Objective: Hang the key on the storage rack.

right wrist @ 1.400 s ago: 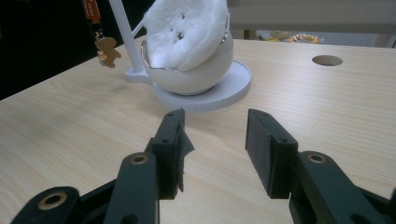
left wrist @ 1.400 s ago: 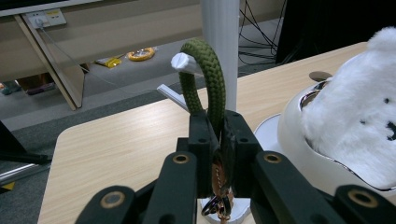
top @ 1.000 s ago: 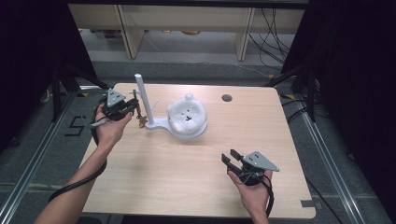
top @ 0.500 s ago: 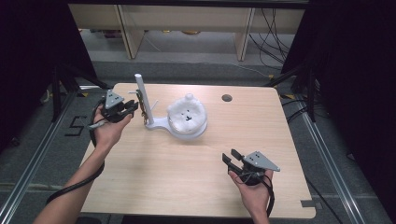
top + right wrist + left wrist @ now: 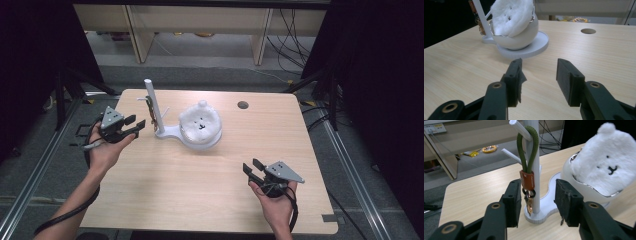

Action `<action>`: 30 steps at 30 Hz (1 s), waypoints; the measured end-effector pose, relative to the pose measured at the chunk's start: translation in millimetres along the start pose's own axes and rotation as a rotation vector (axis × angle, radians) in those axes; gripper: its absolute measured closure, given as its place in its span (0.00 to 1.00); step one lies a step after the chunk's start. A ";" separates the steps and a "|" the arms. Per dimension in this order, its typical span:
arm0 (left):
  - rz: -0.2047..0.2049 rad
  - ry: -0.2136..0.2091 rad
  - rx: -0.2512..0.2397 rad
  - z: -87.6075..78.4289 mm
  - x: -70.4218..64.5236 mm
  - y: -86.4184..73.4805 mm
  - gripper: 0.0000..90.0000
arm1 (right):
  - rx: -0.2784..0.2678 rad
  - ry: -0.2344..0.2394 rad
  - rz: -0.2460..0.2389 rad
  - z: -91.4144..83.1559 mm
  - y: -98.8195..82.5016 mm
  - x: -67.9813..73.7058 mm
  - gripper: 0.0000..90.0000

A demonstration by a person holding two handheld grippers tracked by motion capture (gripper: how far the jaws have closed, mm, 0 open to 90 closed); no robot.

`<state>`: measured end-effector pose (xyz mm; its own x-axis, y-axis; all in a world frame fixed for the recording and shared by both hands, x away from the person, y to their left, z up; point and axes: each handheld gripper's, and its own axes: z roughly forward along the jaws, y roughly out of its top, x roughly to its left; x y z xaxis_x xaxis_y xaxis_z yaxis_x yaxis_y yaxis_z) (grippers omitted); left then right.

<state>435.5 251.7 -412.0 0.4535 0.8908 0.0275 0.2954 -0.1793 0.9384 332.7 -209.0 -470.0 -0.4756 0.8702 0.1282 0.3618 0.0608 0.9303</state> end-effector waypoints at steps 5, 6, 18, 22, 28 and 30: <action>0.006 -0.001 -0.007 -14.4 -1.9 -12.7 0.55 | -0.001 -0.012 0.011 -1.9 -1.4 -5.0 0.62; 0.006 -0.001 -0.007 -14.4 -1.9 -12.7 0.54 | 0.013 -0.027 0.010 -3.7 -1.4 -5.7 0.62; -0.004 0.032 -0.038 -42.1 -11.0 -62.3 0.49 | 0.025 -0.072 0.008 -9.4 -11.6 -23.1 0.61; -0.006 0.038 -0.046 -43.6 -15.0 -76.1 0.50 | 0.041 -0.084 0.024 -10.6 -15.2 -25.0 0.60; -0.042 0.044 -0.061 -45.9 -19.0 -97.6 0.50 | 0.045 -0.076 0.036 -7.1 -22.3 -27.1 0.60; -0.044 0.045 -0.078 -45.6 -20.6 -102.7 0.50 | 0.050 -0.085 0.042 -7.4 -23.4 -26.9 0.60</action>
<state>357.4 270.8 -493.3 0.4026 0.9154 -0.0003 0.2471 -0.1083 0.9629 331.1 -237.4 -492.7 -0.3901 0.9108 0.1352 0.4206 0.0457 0.9061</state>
